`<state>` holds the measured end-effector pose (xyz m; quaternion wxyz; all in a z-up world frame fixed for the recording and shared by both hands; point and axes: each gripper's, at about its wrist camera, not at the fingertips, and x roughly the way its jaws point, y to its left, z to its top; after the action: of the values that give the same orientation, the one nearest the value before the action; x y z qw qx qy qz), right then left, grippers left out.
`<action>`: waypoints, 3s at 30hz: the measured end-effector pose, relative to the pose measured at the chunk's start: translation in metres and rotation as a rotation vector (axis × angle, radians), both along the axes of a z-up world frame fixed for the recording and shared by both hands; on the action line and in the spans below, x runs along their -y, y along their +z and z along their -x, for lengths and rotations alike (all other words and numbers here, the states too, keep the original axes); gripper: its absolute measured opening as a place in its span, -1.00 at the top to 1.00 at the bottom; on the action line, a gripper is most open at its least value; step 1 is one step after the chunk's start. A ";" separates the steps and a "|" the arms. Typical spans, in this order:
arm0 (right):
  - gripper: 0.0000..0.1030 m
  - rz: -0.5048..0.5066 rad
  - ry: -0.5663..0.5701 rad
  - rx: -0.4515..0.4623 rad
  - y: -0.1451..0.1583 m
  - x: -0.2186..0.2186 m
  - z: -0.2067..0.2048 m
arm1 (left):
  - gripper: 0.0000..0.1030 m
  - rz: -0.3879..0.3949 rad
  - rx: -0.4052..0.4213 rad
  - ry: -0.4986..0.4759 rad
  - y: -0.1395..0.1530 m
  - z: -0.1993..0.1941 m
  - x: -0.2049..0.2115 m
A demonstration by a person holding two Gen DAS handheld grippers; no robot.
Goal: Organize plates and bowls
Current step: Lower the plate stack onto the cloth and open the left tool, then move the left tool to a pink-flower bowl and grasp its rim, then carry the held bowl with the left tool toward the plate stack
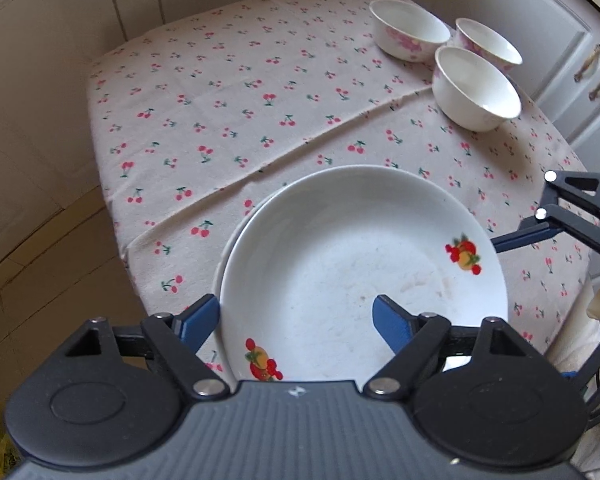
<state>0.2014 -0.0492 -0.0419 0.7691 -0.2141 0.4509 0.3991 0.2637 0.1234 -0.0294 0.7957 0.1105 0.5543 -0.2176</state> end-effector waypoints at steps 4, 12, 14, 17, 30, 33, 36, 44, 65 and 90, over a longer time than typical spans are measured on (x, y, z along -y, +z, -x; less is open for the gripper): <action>-0.93 -0.010 -0.009 0.029 0.004 0.002 0.002 | -0.63 0.026 0.036 0.020 0.003 0.005 -0.006; -0.98 -0.025 -0.077 0.107 0.009 0.018 0.010 | -0.66 0.064 0.232 -0.030 0.026 0.042 0.009; -0.98 -0.027 -0.114 0.139 0.011 0.025 0.013 | -0.70 0.071 0.291 -0.043 0.032 0.055 0.016; -1.00 -0.029 -0.168 0.222 0.015 0.039 0.022 | -0.80 0.096 0.374 -0.051 0.039 0.075 0.027; -1.00 -0.135 -0.546 0.404 0.022 0.130 0.034 | -0.85 0.293 0.513 0.122 0.037 0.121 0.077; -1.00 -0.131 -0.586 0.433 0.015 0.147 0.033 | -0.85 0.285 0.520 0.147 0.036 0.115 0.092; -1.00 -0.107 -0.612 0.476 0.008 0.156 0.028 | -0.85 0.267 0.510 0.147 0.037 0.103 0.109; -1.00 -0.096 -0.639 0.478 -0.014 0.159 -0.001 | -0.85 0.220 0.448 0.040 0.033 0.052 0.154; -0.97 -0.093 -0.616 0.454 -0.045 0.158 -0.052 | -0.71 0.161 0.264 -0.082 -0.008 -0.082 0.224; -0.72 -0.102 -0.596 0.471 -0.046 0.160 -0.061 | -0.40 0.124 0.198 -0.203 -0.020 -0.098 0.247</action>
<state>0.2619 -0.2096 -0.0882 0.9436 -0.1207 0.2840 0.1197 0.3613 -0.1234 -0.0499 0.8257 0.1372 0.4447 -0.3188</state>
